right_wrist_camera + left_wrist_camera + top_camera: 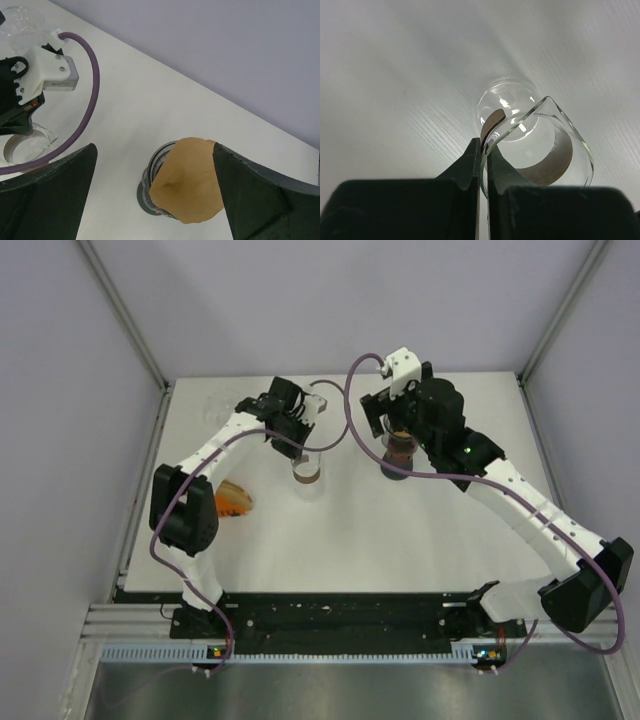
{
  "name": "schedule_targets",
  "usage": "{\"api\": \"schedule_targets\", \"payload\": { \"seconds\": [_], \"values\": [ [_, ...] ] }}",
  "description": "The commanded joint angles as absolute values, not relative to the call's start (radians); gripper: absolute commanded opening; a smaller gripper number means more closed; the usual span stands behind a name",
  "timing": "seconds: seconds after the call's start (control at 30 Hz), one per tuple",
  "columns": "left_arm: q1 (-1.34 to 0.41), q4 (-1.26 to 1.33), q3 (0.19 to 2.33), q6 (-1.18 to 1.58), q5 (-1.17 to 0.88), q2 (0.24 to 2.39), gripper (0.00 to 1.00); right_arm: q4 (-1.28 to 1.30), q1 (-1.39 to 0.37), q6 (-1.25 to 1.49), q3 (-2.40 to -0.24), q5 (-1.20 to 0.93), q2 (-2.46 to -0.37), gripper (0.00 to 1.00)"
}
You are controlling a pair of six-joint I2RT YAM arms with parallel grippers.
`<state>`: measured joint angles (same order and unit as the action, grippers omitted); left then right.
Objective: Place the coffee filter in the dripper
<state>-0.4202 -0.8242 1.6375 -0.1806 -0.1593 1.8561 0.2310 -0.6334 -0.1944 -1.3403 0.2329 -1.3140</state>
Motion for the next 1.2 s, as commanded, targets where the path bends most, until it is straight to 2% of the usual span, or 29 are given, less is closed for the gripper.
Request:
{"api": "schedule_targets", "payload": {
  "seconds": [0.0,0.1,0.17,0.23,0.27,0.3,0.37,0.5,0.63,0.8,0.9,1.17],
  "values": [
    [-0.417,-0.718,1.568,-0.221,-0.149,1.830,0.00,0.192,-0.627,-0.178,-1.344,0.212,-1.293,0.99],
    [-0.417,-0.683,1.517,-0.233,-0.172,1.801,0.01,0.189,-0.627,-0.178,-1.344,0.189,-1.290,0.99],
    [-0.417,-0.687,1.508,-0.242,-0.199,1.789,0.11,0.186,-0.627,-0.179,-1.342,0.184,-1.290,0.99],
    [-0.414,-0.704,1.514,-0.248,-0.230,1.778,0.31,0.183,-0.627,-0.184,-1.341,0.181,-1.290,0.99],
    [-0.411,-0.709,1.519,-0.252,-0.247,1.764,0.53,0.183,-0.627,-0.186,-1.341,0.176,-1.290,0.99],
    [-0.407,-0.709,1.522,-0.253,-0.268,1.752,0.64,0.181,-0.627,-0.186,-1.341,0.176,-1.290,0.99],
    [-0.382,-0.707,1.545,-0.236,-0.302,1.723,0.80,0.179,-0.627,-0.187,-1.338,0.170,-1.290,0.99],
    [-0.309,-0.704,1.637,-0.203,-0.322,1.698,0.85,0.176,-0.627,-0.192,-1.338,0.163,-1.292,0.99],
    [-0.166,-0.641,1.738,-0.059,-0.278,1.727,0.84,0.172,-0.627,-0.199,-1.330,0.156,-1.293,0.99],
    [-0.023,-0.672,1.919,0.135,0.024,1.885,0.84,0.161,-0.627,-0.207,-1.313,0.164,-1.293,0.99],
    [0.055,-0.666,1.995,0.213,0.049,1.986,0.85,0.161,-0.627,-0.212,-1.310,0.169,-1.299,0.99],
    [0.110,-0.765,2.298,0.256,0.104,2.276,0.84,0.172,-0.629,-0.225,-1.299,0.187,-1.302,0.99]
  ]
}}
